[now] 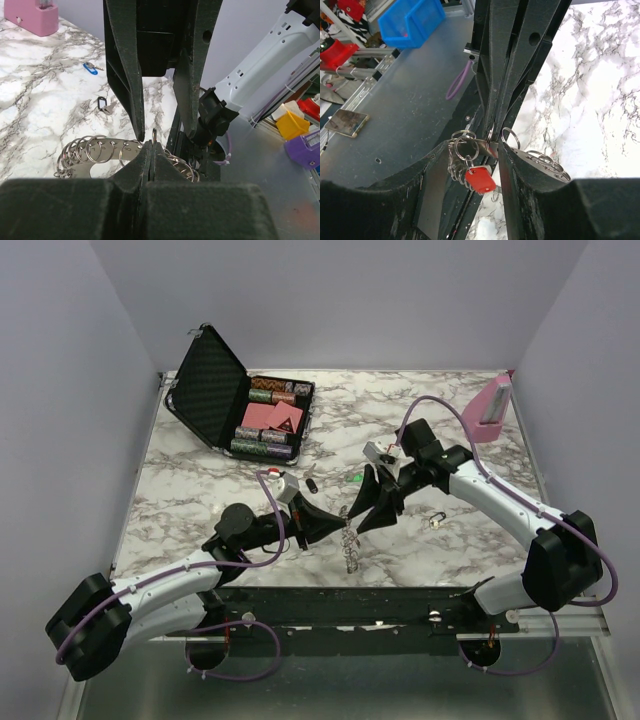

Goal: Put the keys on the keyring

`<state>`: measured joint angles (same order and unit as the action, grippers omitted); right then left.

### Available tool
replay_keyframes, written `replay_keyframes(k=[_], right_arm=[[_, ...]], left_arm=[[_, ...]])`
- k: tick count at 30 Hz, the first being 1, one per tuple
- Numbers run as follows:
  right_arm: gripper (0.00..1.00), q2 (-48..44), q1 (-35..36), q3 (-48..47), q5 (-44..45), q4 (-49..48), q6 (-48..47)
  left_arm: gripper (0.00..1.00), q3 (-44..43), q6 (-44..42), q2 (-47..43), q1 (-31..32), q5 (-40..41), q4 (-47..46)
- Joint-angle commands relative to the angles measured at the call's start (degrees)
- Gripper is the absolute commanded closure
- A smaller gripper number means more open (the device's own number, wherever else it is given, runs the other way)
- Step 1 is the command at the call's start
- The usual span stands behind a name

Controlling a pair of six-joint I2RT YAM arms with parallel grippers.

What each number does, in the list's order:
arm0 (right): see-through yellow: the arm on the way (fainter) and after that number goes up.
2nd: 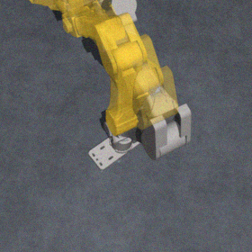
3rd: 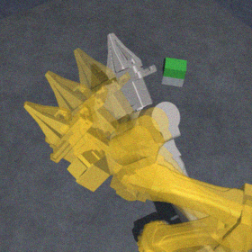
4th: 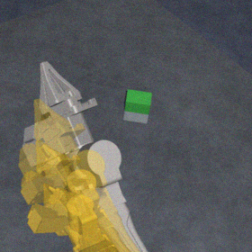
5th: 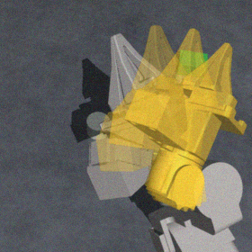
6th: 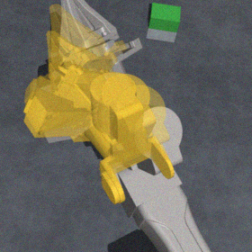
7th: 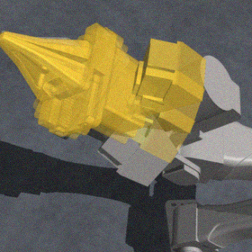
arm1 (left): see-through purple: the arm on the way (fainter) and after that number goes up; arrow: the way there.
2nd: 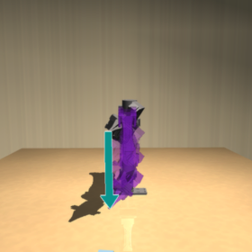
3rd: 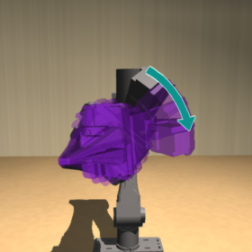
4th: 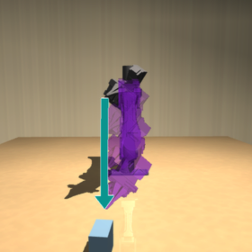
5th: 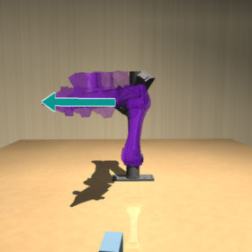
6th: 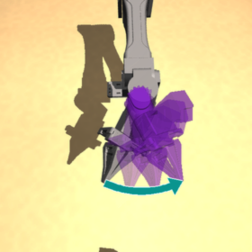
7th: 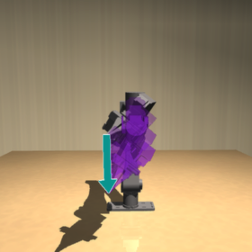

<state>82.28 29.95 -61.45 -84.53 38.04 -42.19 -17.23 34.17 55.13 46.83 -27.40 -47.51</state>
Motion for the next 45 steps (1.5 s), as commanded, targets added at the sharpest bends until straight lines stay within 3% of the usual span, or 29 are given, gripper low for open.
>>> replay_keyframes(k=[1, 10, 18, 32, 36, 38, 41, 45], right_arm=[[0.49, -0.6, 0.5, 0.5, -10.3, 0.1, 0.3], [0.58, -0.6, 0.5, 0.0, -10.5, 1.0, 0.4], [0.59, -0.5, 0.7, 0.0, -10.4, 0.7, 0.8], [0.52, -0.5, 0.7, 0.5, -10.2, -0.2, 0.6], [0.46, -0.4, 0.7, -0.1, -6.5, -0.5, 0.1], [0.40, -0.5, 0.6, -1.1, -3.6, 0.0, 0.0], [0.35, -0.6, -0.4, -3.2, -0.6, 3.2, -1.4], [0.33, -1.6, -3.8, -6.7, 2.8, 13.0, -11.5]], left_arm=[[1.00, -1.7, -0.2, -0.4, -0.2, 1.5, -3.1], [1.00, -1.2, -2.5, -2.0, -0.1, 2.4, 0.0], [1.00, -1.6, -4.4, -1.6, -0.2, 1.4, 0.6], [1.00, -4.1, -9.9, -2.9, -0.1, 1.7, 7.8], [1.00, -4.6, -11.9, -3.9, 0.0, 1.6, 10.3], [1.00, -5.0, -15.5, -5.3, 0.2, 1.1, 13.0], [1.00, -4.8, -28.5, -9.3, 1.5, 0.2, 18.0], [1.00, -4.8, -46.9, -16.1, 1.9, -4.5, 24.9]])
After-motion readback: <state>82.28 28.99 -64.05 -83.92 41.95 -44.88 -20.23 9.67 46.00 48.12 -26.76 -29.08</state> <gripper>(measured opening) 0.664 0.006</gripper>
